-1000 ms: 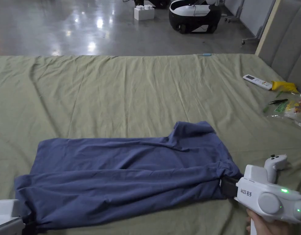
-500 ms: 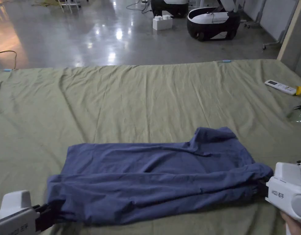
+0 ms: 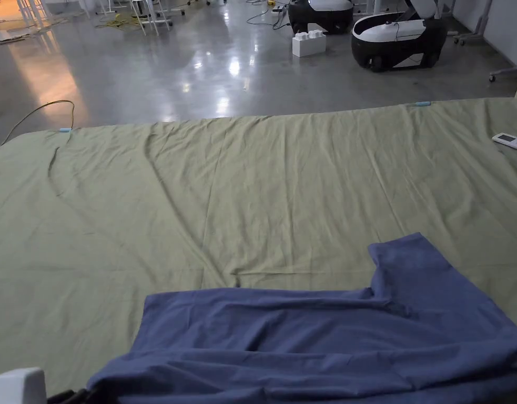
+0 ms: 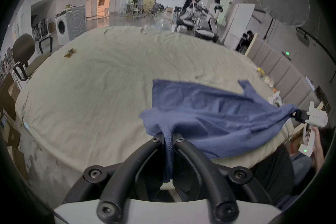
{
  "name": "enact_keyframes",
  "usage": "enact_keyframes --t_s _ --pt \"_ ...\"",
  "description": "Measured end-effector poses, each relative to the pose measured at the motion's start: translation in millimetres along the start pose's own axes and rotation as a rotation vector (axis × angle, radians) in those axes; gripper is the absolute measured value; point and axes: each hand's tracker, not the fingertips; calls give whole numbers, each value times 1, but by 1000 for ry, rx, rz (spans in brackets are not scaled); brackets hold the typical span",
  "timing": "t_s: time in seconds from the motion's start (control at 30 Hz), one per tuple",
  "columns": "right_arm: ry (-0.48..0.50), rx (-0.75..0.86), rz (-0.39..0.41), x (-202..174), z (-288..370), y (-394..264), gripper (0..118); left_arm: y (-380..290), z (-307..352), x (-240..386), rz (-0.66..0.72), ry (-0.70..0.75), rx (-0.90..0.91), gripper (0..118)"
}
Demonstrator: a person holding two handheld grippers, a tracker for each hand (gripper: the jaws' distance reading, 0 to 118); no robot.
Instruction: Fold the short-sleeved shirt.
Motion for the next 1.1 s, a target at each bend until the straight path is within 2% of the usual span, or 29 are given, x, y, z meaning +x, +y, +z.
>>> enact_keyframes --t_s 0.13,0.17,0.2,0.23,0.27,0.3,0.37,0.5,0.67,0.77,0.83,0.9,0.97,1.0,1.03,1.1 --pt "6 -140 12 -4 -27 -25 6 -21 -32 -2 30 -37 -131 12" --pt "13 -164 6 -6 -33 -30 9 -25 -36 -2 33 -24 -126 21" --pt "22 -187 7 -5 -40 -32 23 -27 -38 -3 40 -13 -125 41" --pt "17 -221 9 -6 -44 -34 47 -31 -39 -5 48 1 -124 70" --pt "3 -213 2 -6 -46 -35 54 -32 -39 -6 60 15 -118 85" --pt "5 -214 1 -6 -45 -35 54 -30 -35 -11 75 46 -67 89" --pt "-3 -197 -3 8 -44 -33 57 -25 -21 -17 104 59 -5 89" --pt "34 -23 -12 10 -7 -7 61 -3 31 -6 -2 121 251 89" --pt "157 247 1 -15 54 18 62 18 96 34 -144 113 556 90" --pt "216 386 37 -36 84 25 72 24 118 63 -237 104 669 90" --pt "240 454 65 -50 97 27 72 25 127 79 -236 93 712 89" --pt "257 489 91 -59 104 27 72 29 129 88 -197 48 708 80" --pt "269 495 116 -67 108 26 68 30 130 95 -167 2 711 38" --pt "278 484 122 -64 104 24 63 29 129 99 -173 -2 713 13" --pt "290 470 126 -65 104 24 50 27 127 100 -180 -10 718 7" --pt "324 476 132 -66 102 18 17 25 127 102 -206 -33 721 6"
